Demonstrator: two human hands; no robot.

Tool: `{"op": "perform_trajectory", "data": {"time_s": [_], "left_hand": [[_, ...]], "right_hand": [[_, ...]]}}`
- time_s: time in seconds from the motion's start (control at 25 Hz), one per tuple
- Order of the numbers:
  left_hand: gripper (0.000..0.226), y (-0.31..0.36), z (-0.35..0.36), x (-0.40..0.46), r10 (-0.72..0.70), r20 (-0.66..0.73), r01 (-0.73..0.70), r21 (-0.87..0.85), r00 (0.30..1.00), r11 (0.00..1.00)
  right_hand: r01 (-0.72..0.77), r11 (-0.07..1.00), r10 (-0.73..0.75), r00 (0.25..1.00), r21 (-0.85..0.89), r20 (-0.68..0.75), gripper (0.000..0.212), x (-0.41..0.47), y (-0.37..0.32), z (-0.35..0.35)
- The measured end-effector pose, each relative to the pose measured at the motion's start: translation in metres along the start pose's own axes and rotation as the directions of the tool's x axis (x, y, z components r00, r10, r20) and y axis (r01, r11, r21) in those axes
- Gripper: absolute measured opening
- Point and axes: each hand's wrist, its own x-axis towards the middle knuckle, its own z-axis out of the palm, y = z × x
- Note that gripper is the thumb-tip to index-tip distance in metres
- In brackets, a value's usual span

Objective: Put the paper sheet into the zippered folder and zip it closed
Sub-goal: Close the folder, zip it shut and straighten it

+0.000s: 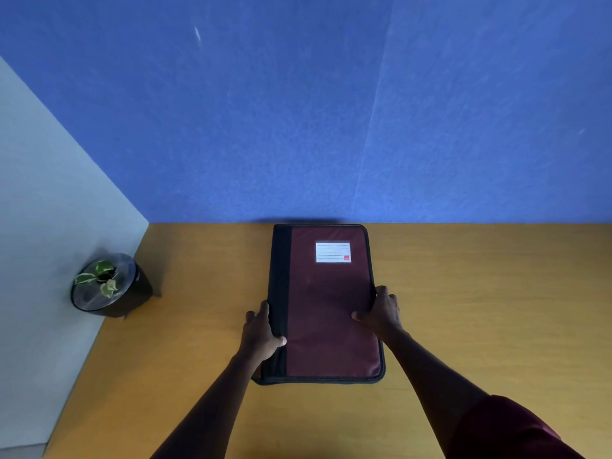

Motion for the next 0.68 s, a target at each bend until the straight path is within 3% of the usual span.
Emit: {"op": "perform_trajectory", "data": {"time_s": [0.68], "left_hand": [[0.1, -0.005, -0.019, 0.038, -0.018, 0.046, 0.015, 0.052, 0.999, 0.999]], "right_hand": [[-0.021, 0.998, 0.022, 1.0, -0.065, 0.013, 0.078, 0.028, -0.03, 0.017]]}}
